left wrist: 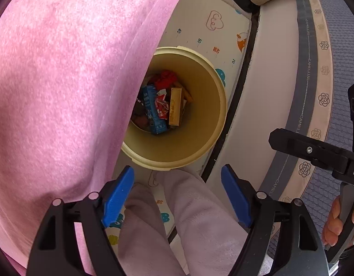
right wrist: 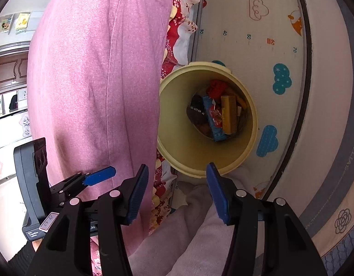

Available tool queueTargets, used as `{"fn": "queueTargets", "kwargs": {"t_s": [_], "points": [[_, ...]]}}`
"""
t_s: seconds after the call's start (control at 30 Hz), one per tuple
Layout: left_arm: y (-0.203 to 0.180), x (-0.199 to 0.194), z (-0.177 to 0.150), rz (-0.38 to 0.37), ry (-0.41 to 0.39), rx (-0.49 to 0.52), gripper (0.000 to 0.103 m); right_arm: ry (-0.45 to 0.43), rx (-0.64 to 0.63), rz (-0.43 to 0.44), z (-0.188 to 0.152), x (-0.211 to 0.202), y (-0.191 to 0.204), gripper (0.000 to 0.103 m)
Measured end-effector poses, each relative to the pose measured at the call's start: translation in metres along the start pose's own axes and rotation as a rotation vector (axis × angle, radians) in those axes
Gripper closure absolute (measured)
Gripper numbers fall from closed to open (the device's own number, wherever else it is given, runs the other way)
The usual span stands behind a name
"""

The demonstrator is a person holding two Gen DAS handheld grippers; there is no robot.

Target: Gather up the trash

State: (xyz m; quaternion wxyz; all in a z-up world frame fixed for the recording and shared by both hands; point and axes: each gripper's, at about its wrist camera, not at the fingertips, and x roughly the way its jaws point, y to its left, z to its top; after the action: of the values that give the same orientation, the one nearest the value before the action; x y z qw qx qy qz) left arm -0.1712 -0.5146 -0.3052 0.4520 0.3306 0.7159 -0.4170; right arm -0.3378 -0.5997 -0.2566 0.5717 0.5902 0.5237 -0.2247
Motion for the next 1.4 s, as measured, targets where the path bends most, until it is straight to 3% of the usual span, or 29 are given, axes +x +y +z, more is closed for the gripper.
{"fn": "queueTargets", "kwargs": {"t_s": [0.47, 0.83, 1.1, 1.4], "points": [[-0.015, -0.020, 0.001, -0.043, -0.032, 0.005, 0.024, -0.017, -0.003, 0.008, -0.008, -0.009, 0.007, 0.051], [-0.017, -0.052, -0.018, -0.082, -0.096, -0.017, 0.024, -0.044, -0.086, 0.000, -0.015, -0.035, 0.042, 0.051], [0.007, -0.099, -0.055, -0.119, -0.196, -0.086, 0.024, -0.036, -0.228, -0.009, -0.038, -0.051, 0.114, 0.051], [0.081, -0.158, -0.147, -0.128, -0.332, -0.232, 0.024, 0.039, -0.502, -0.018, -0.095, -0.026, 0.244, 0.051]]}}
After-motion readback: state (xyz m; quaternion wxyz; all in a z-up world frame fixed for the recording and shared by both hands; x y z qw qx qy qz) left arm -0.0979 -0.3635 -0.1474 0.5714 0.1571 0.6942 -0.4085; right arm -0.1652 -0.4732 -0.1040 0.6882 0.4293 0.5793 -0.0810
